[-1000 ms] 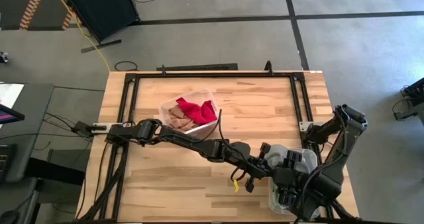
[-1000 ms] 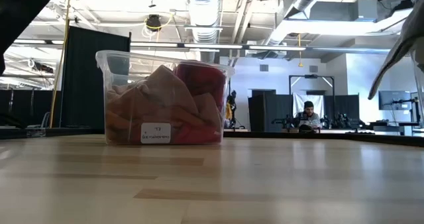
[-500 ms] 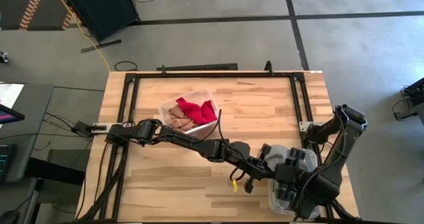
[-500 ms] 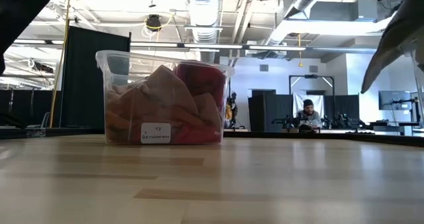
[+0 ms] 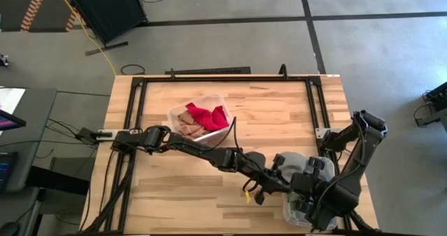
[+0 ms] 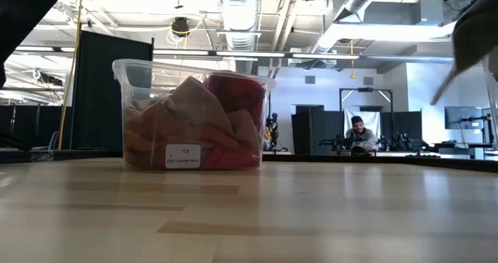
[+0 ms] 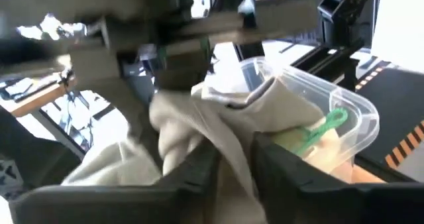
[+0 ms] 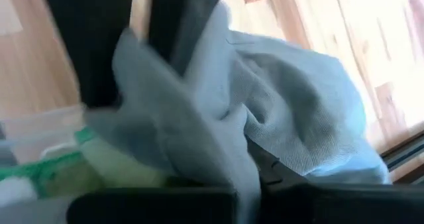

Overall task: Sort towels by color in basket
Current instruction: Put the gray towel into the bottom transparent bin

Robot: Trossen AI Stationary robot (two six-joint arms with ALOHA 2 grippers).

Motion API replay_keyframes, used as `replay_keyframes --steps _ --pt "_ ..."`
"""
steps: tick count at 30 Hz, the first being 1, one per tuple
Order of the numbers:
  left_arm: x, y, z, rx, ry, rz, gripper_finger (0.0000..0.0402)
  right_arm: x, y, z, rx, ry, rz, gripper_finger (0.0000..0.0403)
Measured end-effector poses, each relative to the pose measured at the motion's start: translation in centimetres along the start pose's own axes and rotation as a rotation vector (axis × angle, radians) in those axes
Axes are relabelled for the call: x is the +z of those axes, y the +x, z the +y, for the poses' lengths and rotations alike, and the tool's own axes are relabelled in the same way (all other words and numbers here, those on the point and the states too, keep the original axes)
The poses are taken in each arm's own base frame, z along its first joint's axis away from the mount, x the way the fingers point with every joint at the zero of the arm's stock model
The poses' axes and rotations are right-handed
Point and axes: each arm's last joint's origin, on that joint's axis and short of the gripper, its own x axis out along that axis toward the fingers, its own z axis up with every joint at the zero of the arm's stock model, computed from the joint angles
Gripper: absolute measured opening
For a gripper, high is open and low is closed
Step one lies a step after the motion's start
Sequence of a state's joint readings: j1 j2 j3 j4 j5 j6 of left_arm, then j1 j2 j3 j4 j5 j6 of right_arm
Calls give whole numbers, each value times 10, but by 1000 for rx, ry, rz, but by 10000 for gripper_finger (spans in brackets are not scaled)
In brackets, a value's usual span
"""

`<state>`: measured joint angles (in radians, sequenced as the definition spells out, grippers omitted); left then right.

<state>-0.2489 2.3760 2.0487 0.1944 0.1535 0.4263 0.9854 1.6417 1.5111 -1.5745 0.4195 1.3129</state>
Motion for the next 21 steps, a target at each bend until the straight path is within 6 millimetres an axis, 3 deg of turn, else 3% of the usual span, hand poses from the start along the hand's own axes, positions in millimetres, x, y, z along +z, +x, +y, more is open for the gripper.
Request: replay_keyframes --steps 10,16,21 --pt "2 -5 2 -2 -4 73 191 -14 -26 6 121 55 83 18" --pt "7 -12 3 -27 -4 130 205 -32 -32 9 140 129 164 19" --pt "-2 -22 -2 -103 -13 317 205 -40 -31 14 125 159 167 21"
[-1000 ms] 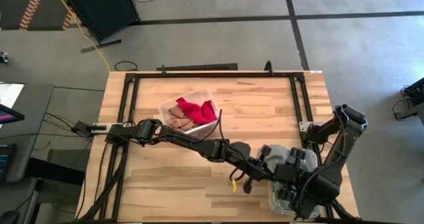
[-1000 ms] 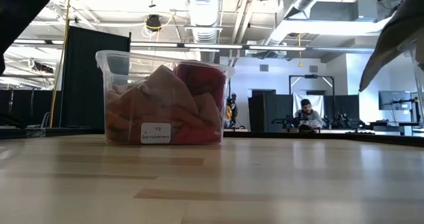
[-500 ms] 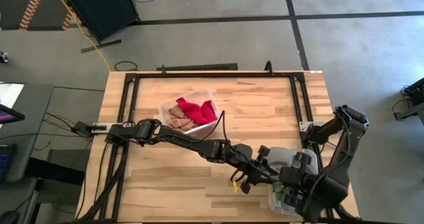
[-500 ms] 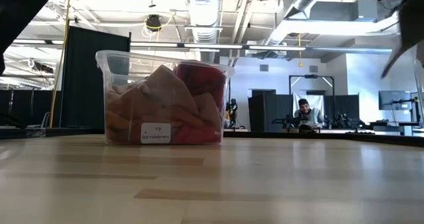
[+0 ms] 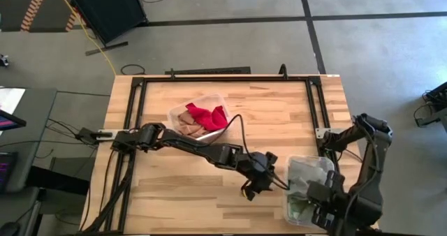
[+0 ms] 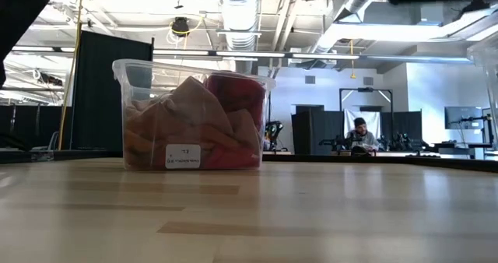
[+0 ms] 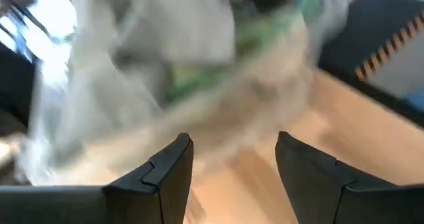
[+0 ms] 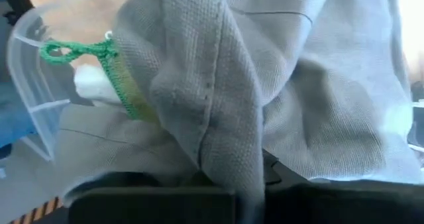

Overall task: Sort towels by color in basket
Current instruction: Put the gray towel into the bottom transparent bin

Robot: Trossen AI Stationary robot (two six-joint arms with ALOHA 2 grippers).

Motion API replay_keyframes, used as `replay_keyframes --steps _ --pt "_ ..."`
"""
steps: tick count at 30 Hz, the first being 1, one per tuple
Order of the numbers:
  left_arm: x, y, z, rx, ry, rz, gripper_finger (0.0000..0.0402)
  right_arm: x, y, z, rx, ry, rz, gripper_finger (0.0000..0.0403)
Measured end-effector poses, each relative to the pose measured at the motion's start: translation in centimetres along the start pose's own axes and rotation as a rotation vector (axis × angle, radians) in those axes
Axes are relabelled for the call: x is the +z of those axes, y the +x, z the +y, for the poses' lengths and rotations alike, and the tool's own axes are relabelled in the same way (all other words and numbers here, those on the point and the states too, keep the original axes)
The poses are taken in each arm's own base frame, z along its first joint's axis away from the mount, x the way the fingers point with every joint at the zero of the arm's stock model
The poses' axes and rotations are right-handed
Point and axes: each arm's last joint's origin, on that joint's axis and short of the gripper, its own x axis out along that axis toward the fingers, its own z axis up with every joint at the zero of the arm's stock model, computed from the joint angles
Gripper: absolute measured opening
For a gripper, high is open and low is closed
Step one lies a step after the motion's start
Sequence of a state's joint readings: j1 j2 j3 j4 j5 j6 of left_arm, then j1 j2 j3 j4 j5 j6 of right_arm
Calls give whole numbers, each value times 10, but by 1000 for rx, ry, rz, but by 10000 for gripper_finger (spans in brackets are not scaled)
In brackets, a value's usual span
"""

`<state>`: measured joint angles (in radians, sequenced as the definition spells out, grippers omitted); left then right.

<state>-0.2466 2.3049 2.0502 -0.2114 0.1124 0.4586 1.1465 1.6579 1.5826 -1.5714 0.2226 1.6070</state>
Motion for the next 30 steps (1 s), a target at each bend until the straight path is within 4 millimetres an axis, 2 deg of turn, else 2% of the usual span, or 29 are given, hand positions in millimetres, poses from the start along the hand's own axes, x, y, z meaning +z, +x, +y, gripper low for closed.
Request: replay_keyframes --steps 7,12,16,25,30 --pt "-32 -4 -16 -133 -58 307 206 1 28 23 -94 -80 3 21" --pt "-54 -2 -29 -187 -97 427 206 7 50 40 -126 -117 13 21" --pt "-64 -1 -38 -213 -104 473 206 11 61 50 -120 -129 17 21" --pt "-64 -1 -52 -246 -92 497 206 16 63 49 -129 -117 13 21" --pt "-63 -1 -54 -255 -80 496 206 21 61 34 -222 -91 17 21"
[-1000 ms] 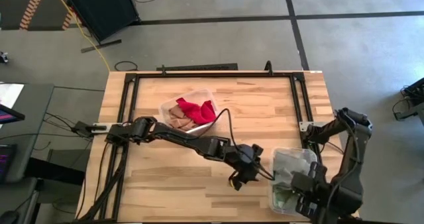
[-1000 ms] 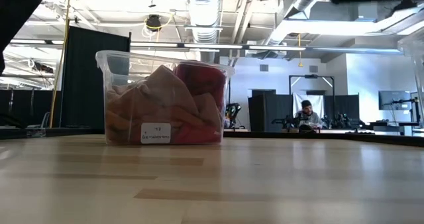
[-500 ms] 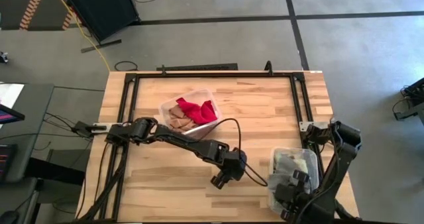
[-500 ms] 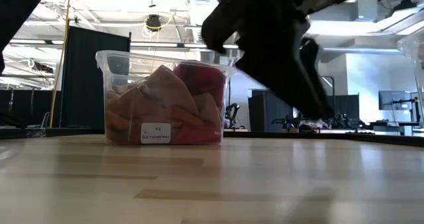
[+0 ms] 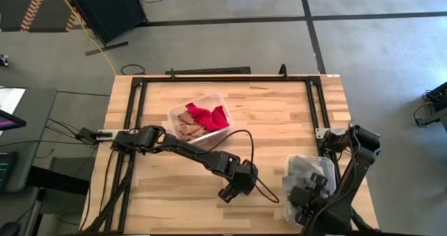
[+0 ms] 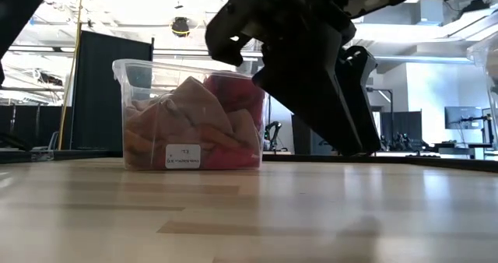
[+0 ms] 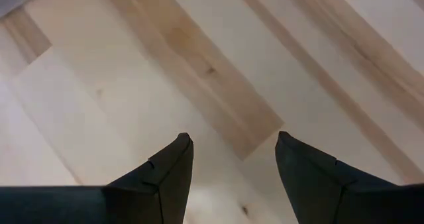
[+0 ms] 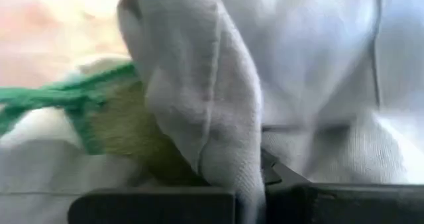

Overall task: Sort towels by color in basket
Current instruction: Put the gray towel into the bottom transparent bin

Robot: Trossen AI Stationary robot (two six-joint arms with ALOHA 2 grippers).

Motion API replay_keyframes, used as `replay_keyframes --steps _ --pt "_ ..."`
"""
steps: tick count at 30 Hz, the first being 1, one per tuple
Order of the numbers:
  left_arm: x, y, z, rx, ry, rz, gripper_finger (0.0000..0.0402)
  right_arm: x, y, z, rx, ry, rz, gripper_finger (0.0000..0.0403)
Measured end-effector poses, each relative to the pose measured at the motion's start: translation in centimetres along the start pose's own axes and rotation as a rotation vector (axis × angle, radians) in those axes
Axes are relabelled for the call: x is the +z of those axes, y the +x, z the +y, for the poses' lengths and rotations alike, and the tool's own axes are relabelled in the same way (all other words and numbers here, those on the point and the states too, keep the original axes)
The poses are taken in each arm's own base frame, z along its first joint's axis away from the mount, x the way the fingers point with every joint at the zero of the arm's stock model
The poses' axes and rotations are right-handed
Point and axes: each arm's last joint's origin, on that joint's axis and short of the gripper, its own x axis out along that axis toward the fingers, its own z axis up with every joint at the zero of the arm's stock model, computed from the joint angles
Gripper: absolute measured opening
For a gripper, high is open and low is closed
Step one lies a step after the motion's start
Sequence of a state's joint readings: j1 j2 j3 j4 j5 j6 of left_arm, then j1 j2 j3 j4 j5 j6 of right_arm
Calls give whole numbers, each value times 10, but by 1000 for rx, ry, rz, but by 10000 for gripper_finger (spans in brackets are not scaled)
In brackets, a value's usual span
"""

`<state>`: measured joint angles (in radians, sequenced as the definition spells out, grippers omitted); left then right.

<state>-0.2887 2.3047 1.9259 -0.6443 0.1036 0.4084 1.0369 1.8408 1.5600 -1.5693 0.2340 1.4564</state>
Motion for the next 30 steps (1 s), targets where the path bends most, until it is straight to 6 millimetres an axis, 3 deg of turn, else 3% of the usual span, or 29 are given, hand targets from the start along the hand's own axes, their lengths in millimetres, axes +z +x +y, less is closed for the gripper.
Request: replay_keyframes --steps 10,19,24,30 --pt "0 0 0 -1 -2 4 206 8 1 -32 219 -179 -152 22" --pt "-2 0 1 -5 -12 18 206 -12 4 -77 403 -288 -261 22" --pt "-4 -1 4 -1 -31 19 206 -30 20 -93 511 -305 -311 22" --pt "-7 -1 11 6 -65 21 206 -46 53 -101 571 -308 -395 22"
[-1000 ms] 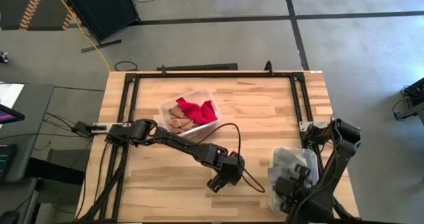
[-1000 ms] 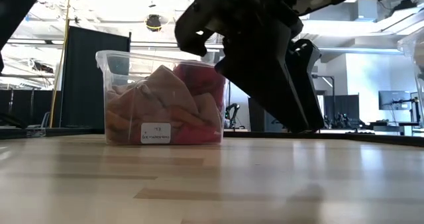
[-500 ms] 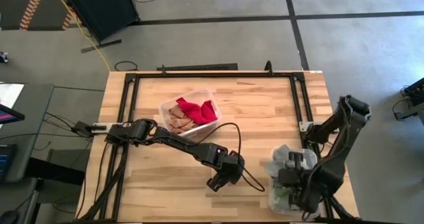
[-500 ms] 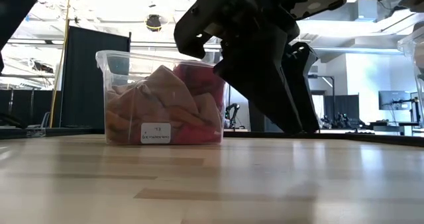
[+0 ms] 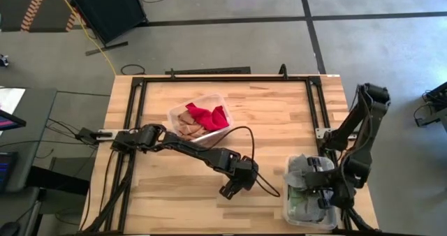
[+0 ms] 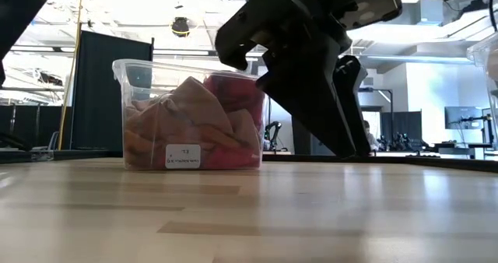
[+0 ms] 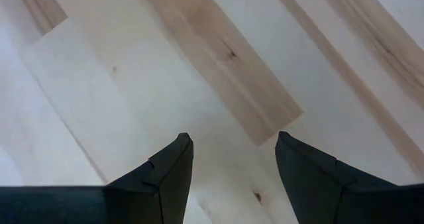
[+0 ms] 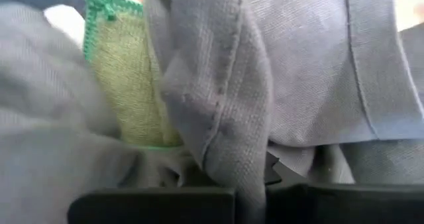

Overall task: Sort towels by color in basket
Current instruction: Put the gray towel into the bottom transparent bin

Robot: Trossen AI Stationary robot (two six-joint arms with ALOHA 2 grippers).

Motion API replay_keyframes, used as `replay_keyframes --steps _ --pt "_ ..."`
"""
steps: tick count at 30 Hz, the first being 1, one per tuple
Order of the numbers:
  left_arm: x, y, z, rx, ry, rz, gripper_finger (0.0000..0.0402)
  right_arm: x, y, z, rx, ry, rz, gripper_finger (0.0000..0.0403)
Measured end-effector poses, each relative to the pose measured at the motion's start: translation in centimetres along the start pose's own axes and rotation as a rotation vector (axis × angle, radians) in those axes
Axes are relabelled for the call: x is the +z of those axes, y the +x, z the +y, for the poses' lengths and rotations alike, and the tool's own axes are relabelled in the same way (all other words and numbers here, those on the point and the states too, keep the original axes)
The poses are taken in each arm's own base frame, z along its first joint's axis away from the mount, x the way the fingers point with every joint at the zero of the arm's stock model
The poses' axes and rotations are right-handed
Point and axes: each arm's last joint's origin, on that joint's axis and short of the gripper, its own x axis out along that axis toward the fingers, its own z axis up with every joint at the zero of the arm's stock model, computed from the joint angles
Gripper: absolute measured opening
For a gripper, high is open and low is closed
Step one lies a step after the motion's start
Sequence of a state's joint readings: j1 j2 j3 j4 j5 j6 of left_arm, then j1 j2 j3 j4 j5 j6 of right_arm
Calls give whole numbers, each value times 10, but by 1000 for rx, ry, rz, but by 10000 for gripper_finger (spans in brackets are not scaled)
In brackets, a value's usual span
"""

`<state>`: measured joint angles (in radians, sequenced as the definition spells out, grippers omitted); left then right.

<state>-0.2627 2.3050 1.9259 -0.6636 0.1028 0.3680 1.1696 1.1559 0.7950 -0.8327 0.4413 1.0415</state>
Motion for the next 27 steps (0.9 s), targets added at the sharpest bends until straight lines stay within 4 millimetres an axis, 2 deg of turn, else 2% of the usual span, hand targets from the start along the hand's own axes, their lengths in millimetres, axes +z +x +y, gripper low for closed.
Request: replay_keyframes --steps 9,13,21,27 --pt "-2 0 4 4 -23 6 206 -32 42 -13 105 84 -84 22" --pt "-2 -1 5 4 -27 6 206 -41 54 -18 146 168 -109 22" --pt "-9 -1 3 -17 -55 74 206 -40 55 -23 151 164 -111 36" --pt "-11 -6 2 -4 -60 106 206 -28 41 -30 212 171 -159 74"
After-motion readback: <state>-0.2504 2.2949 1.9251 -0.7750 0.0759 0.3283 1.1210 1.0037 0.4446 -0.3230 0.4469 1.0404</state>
